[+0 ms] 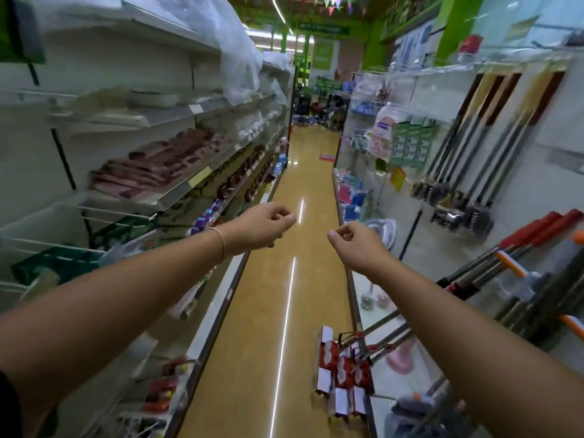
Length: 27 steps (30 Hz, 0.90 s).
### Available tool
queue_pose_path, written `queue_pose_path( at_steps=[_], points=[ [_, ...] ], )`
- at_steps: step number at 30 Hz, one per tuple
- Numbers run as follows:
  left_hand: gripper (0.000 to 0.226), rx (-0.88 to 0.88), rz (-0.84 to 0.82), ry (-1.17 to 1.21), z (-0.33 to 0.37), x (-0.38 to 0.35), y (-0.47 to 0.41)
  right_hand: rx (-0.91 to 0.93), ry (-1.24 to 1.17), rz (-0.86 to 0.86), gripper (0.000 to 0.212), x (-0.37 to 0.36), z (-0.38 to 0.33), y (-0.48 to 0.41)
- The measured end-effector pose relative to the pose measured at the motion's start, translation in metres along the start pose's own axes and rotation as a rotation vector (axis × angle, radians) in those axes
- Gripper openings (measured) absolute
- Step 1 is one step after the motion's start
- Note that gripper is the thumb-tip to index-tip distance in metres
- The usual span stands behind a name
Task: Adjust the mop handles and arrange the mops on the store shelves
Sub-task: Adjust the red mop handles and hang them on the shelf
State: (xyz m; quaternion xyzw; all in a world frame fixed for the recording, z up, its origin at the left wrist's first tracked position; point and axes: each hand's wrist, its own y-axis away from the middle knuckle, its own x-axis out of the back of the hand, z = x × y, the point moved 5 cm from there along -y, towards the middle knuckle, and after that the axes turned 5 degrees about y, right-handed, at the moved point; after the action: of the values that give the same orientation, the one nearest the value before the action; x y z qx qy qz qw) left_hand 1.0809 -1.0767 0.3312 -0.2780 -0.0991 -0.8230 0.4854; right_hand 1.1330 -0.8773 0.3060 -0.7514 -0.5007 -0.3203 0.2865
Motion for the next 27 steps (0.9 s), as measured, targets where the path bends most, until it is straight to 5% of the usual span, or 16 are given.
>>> queue_pose_path(
  at_steps=[17,27],
  points=[
    [0.037,0.017,-0.034,0.019,-0.077,0.021,-0.167,-0.039,-0.044,-0.017,0.041,-0.058,0.004,-0.178],
    [0.038,0.039,-0.057,-0.04,-0.094,0.001,-0.345,-0.05,-0.052,-0.05,0.039,-0.063,0.048,-0.346]
  ],
)
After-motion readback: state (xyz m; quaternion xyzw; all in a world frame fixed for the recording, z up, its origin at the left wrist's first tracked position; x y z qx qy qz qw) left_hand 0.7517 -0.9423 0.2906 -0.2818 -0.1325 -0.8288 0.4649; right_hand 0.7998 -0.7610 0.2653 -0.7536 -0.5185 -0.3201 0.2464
